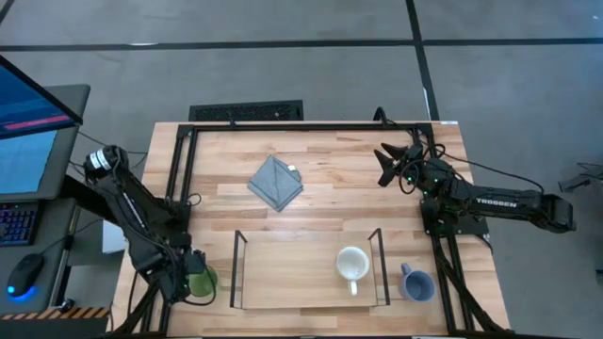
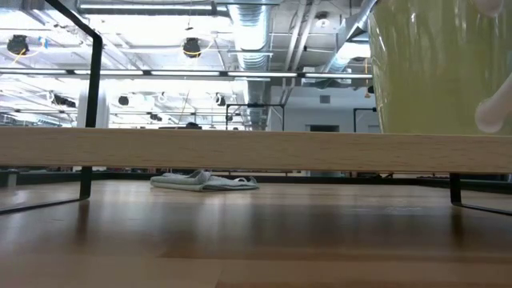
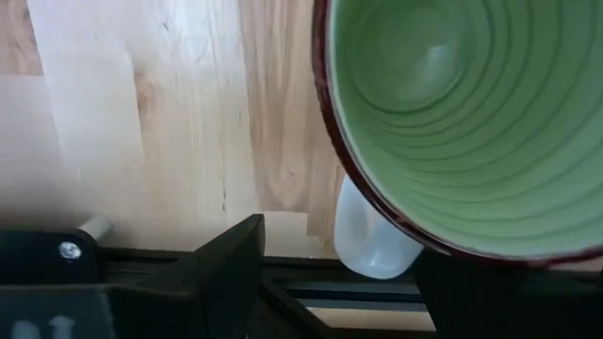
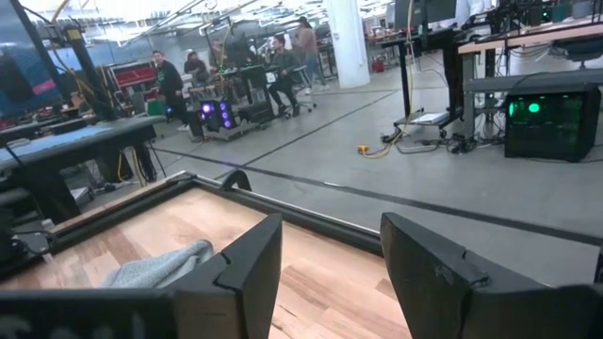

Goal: Stack small to large cups/mugs on shelf
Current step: Put the green mug on the shelf

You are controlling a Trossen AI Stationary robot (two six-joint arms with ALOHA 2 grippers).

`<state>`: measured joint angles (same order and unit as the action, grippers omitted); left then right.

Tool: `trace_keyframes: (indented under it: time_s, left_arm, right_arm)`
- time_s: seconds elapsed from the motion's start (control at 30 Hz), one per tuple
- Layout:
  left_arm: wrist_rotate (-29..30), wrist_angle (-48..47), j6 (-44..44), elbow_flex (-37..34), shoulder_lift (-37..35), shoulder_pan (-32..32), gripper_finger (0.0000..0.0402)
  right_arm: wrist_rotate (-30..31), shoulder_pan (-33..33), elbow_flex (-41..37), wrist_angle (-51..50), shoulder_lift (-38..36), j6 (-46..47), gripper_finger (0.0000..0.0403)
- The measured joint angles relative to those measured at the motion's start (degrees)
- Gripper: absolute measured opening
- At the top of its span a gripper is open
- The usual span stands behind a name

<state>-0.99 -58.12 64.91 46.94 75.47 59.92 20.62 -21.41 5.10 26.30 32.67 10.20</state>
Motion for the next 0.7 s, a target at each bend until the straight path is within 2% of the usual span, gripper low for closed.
trace_keyframes:
  time_s: [0.17,0.4,0.7]
  left_arm:
    - [-1.4,1.6,3.3,0.0,0.0,0.0,0.0243]
    - [-1.1,1.7,3.1,0.0,0.0,0.0,0.0243]
    - [3.4,2.2,4.5,0.0,0.0,-0.6,0.0243]
  right_arm:
    - [0.0,0.0,0.0,0.4,0.0,0.0,0.0205]
    - [0.0,0.0,0.0,2.8,0.0,-0.1,0.0205]
    - [0.0,0.0,0.0,3.0,0.0,0.0,0.0205]
